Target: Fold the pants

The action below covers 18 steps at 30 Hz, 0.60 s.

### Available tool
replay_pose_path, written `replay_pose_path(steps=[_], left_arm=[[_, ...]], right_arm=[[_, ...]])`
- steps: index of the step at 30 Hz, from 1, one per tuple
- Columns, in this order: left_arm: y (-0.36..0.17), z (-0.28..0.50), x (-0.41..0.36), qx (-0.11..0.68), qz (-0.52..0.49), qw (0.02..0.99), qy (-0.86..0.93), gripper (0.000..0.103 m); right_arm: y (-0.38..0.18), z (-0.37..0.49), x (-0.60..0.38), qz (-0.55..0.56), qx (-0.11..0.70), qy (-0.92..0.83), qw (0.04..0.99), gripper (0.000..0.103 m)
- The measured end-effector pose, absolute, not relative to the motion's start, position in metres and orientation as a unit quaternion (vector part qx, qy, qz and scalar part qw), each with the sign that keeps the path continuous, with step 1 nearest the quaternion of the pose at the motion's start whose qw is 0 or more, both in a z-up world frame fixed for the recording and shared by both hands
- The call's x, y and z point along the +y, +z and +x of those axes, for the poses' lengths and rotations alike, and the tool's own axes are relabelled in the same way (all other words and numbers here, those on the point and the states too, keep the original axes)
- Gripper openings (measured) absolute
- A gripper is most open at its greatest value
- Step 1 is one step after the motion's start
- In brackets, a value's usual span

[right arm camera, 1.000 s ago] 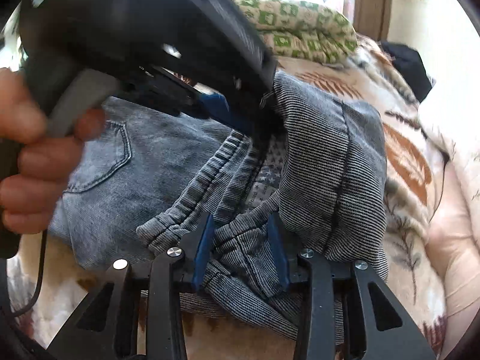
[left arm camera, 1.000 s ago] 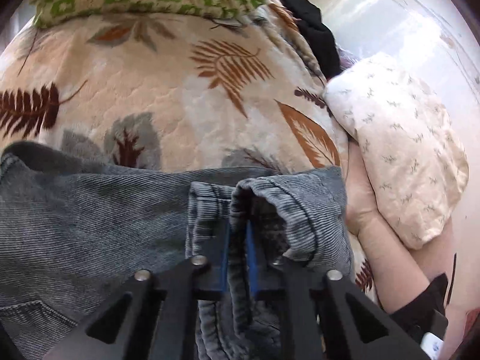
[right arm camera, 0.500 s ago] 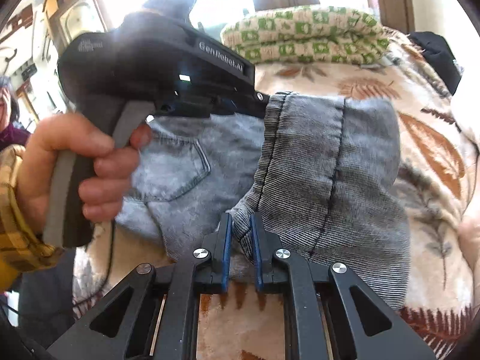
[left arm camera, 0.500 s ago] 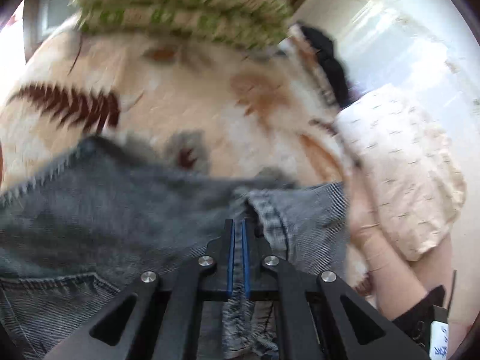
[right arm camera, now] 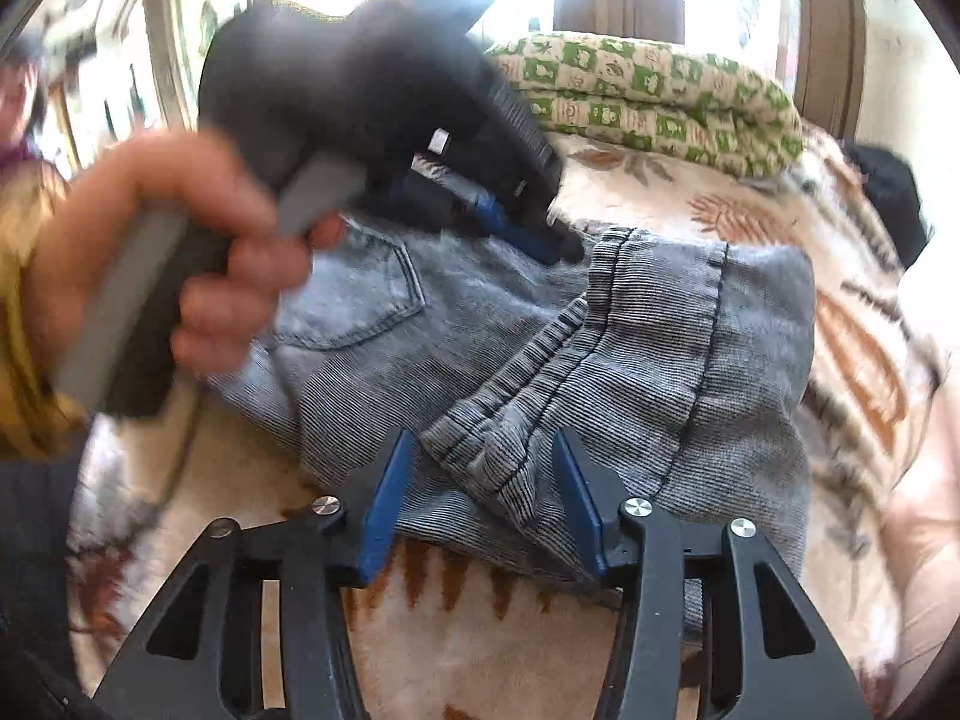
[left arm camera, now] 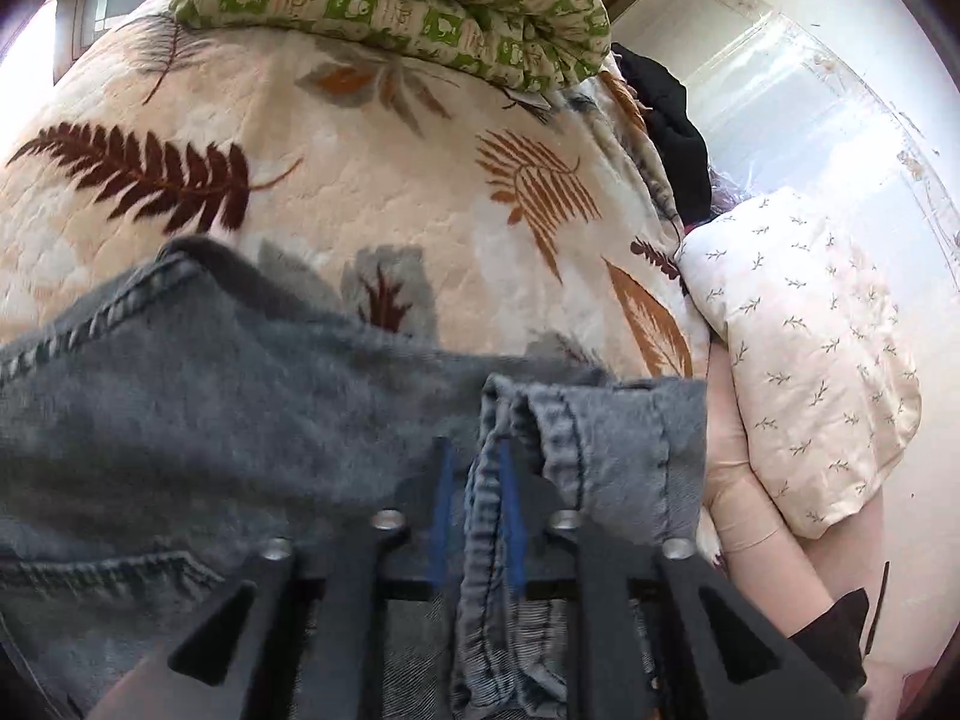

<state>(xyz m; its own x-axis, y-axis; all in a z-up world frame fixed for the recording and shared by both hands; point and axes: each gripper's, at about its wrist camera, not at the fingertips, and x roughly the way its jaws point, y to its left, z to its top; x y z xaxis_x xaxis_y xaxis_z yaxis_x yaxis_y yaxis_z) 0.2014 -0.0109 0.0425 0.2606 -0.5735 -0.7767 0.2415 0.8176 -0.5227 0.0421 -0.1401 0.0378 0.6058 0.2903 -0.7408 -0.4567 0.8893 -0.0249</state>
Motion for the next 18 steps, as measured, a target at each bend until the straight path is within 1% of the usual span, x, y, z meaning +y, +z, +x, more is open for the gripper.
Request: replay_pose_path(steps=[1, 6, 7, 8, 9, 10, 12, 13, 15, 18], left_arm=[[0.043, 0.203, -0.014, 0.551, -0.151, 0.777, -0.264, 0.03], [0.032, 0.201, -0.023, 0.571, -0.149, 0.76, -0.272, 0.031], [0.028, 0.2, -0.023, 0.576, -0.15, 0.757, -0.27, 0.031], [0.025, 0.199, -0.021, 0.579, -0.153, 0.754, -0.269, 0.031], [0.023, 0.198, -0.019, 0.581, -0.156, 0.752, -0.269, 0.03], [0.022, 0.196, -0.017, 0.582, -0.16, 0.75, -0.269, 0.03], [0.023, 0.194, -0.011, 0.581, -0.17, 0.748, -0.272, 0.038], [0.024, 0.193, -0.009, 0.58, -0.177, 0.747, -0.273, 0.047], [0.026, 0.194, -0.01, 0.575, -0.194, 0.744, -0.279, 0.054], [0.031, 0.194, -0.019, 0.573, -0.207, 0.738, -0.291, 0.055]], right_arm=[[0.032, 0.042, -0.136, -0.135, 0.391, 0.191, 0.89, 0.049], [0.018, 0.043, -0.136, -0.171, 0.389, 0.173, 0.889, 0.041], [0.019, 0.041, -0.136, -0.175, 0.388, 0.174, 0.888, 0.035], [0.02, 0.039, -0.137, -0.173, 0.39, 0.174, 0.888, 0.022], [0.026, 0.039, -0.143, -0.156, 0.393, 0.172, 0.89, 0.018], [0.036, 0.04, -0.154, -0.115, 0.395, 0.175, 0.894, 0.016], [0.054, 0.041, -0.172, -0.062, 0.391, 0.177, 0.901, 0.016], [0.063, 0.039, -0.179, -0.044, 0.386, 0.179, 0.904, 0.016], [0.07, 0.037, -0.186, -0.027, 0.388, 0.182, 0.903, 0.016], [0.065, 0.031, -0.188, -0.018, 0.399, 0.182, 0.899, 0.016]])
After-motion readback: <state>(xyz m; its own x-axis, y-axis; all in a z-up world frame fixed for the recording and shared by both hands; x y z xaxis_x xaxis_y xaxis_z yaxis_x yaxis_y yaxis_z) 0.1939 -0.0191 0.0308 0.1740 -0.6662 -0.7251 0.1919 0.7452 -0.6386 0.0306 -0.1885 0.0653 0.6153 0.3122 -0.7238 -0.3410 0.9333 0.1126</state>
